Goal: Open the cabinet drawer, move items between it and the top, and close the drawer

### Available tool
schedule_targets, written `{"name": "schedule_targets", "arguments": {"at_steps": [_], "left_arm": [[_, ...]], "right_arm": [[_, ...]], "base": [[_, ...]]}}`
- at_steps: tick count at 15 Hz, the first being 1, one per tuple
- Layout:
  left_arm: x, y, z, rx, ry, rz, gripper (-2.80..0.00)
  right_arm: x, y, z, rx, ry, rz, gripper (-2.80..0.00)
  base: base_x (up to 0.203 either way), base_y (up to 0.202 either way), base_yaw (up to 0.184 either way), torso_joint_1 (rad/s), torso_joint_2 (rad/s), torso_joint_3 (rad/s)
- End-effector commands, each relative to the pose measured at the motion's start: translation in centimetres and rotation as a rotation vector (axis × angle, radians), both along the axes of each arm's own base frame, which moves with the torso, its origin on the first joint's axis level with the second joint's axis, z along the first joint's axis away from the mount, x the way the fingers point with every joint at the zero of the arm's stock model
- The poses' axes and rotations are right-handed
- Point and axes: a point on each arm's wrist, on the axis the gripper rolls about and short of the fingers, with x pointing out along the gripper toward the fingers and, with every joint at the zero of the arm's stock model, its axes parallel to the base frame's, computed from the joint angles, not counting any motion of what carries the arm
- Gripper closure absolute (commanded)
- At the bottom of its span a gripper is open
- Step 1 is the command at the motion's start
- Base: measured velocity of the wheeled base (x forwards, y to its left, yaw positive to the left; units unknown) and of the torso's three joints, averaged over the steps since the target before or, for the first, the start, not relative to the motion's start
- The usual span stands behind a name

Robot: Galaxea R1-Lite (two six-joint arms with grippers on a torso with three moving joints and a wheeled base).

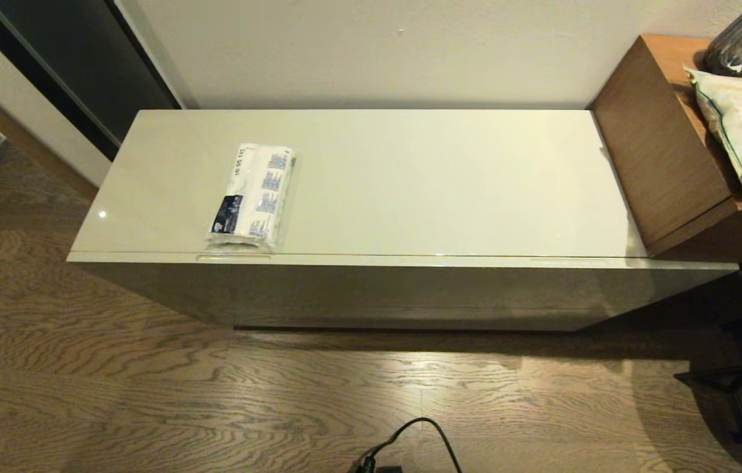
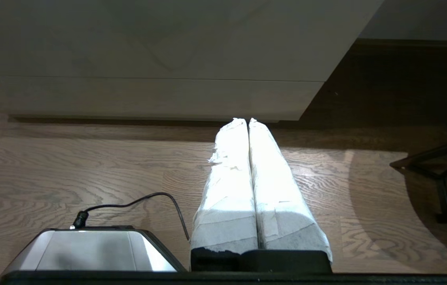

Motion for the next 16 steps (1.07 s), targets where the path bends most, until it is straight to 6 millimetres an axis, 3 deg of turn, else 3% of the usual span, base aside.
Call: {"name": "schedule_targets", "arguments": {"at_steps": [1, 6, 12, 16], "left_arm": [[-1.2, -0.9, -2.2, -0.039, -0.009, -0.001, 0.0], [-2.4, -1.1, -8.7, 0.021, -0.035, -0.074, 0.0], [2.7, -1.2, -11.7, 0.045, -0.134, -0.192, 0.0], [3.9, -1.4, -12.3, 0.02, -0.203, -0.282, 0.0]], "right_arm": [[0.0, 0.0, 0.0, -0.002, 0.001, 0.001, 0.0], [0.0, 0.0, 0.0, -0.001, -0.001, 0.001, 0.0], [0.0, 0.0, 0.0, 0.0, 0.001, 0.001, 0.0], [0.0, 0.0, 0.0, 0.0, 0.001, 0.001, 0.0]], "base": [[0.0, 0.0, 0.0, 0.0, 0.0, 0.0], [0.0, 0.0, 0.0, 0.0, 0.0, 0.0], [0.0, 0.0, 0.0, 0.0, 0.0, 0.0], [0.0, 0.0, 0.0, 0.0, 0.0, 0.0]]}}
